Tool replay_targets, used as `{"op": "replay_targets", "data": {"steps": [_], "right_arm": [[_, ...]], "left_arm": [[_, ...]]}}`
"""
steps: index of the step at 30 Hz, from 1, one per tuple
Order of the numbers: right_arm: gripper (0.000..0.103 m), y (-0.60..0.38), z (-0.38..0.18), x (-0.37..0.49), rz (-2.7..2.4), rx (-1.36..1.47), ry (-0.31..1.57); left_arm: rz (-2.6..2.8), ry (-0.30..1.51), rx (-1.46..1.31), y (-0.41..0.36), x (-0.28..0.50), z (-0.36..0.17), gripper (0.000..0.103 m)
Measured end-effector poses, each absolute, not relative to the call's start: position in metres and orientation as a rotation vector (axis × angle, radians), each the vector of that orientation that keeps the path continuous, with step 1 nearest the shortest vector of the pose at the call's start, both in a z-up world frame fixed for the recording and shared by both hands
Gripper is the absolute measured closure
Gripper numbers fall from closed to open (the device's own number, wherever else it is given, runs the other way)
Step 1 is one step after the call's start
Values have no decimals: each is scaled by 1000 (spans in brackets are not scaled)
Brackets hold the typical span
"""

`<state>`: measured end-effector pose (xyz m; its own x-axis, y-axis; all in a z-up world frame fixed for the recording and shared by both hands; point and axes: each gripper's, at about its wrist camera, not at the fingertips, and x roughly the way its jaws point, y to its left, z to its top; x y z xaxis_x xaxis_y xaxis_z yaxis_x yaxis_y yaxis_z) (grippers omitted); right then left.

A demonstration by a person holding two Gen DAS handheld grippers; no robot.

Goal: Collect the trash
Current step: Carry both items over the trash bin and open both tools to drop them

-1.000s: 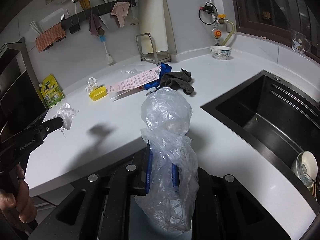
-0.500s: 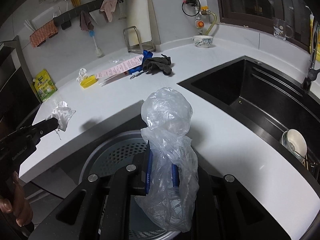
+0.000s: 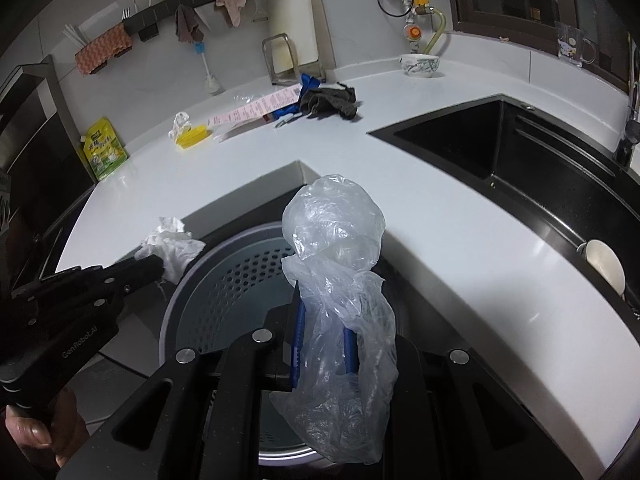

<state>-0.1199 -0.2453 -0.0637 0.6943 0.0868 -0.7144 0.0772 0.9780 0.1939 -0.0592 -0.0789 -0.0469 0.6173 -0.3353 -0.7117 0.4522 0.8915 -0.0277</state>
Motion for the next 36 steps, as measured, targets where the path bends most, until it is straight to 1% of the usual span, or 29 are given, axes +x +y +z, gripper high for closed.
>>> {"op": "replay_targets", "data": {"steps": [11,12,13,14,15,16,17,18,28,34,36], "right_arm": [[87,-234,-98,-108,81,244,881],[84,-233,-99,-108,84,241,883],[77,-232,-99,-108,86,239,883],[73,-232,-99,-109,89,240,879],[64,-232,-98,-109,89,239,873],[58,-232,-97,-110,87,237,866],[57,-232,-95,-111,82,232,855],[57,-233,-94,-111,80,229,851],[57,-239,-92,-113,58,236,840],[57,-237,-91,-112,65,234,841],[57,-236,-90,-112,73,235,837]], "left_arm": [[-442,855,169,-79,-57,-69,95],[-436,857,165,-78,-56,-70,95],[-430,861,161,-77,-55,-70,93],[-426,863,156,-75,-55,-70,88],[-421,863,152,-75,-54,-70,77],[-415,860,148,-73,-54,-69,70],[-409,855,145,-72,-54,-69,51],[-404,844,142,-71,-54,-68,40],[-390,843,130,-64,-51,-66,39],[-381,843,124,-58,-50,-63,33],[-374,834,118,-54,-49,-60,29]]}}
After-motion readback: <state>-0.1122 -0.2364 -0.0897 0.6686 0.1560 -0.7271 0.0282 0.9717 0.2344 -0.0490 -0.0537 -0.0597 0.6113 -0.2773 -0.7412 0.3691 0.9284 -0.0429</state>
